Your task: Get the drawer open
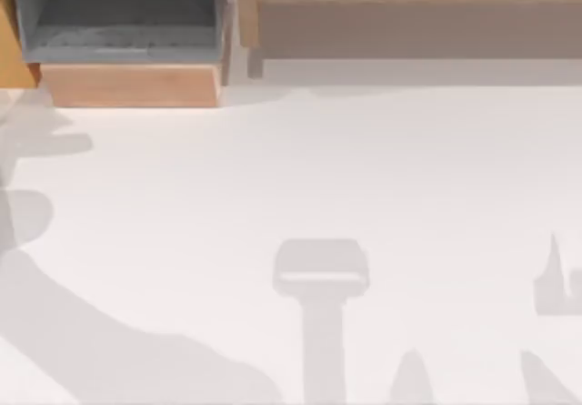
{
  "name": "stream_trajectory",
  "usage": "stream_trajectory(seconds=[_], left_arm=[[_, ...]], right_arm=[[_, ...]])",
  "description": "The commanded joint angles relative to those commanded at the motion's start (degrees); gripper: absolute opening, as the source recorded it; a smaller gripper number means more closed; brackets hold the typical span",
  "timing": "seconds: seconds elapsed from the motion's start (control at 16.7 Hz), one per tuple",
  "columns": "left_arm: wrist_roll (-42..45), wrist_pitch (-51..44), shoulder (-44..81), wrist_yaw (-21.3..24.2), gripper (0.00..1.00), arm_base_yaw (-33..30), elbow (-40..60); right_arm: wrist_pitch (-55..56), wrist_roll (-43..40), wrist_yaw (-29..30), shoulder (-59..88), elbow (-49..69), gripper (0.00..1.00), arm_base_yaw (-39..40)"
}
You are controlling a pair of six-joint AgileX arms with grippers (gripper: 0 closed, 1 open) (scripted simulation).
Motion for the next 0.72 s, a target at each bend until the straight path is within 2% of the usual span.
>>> stream_trajectory(seconds=[0.3,0.72], left_arm=[[0.0,-0.7,0.6,-0.3,1.0,-0.3,1.3],[0.0,-0.7,0.6,-0.3,0.47,-0.3,1.3]], right_arm=[[0.0,0.0,0.0,0.0,0.0,1.0,0.0],[0.0,0.0,0.0,0.0,0.0,1.0,0.0]])
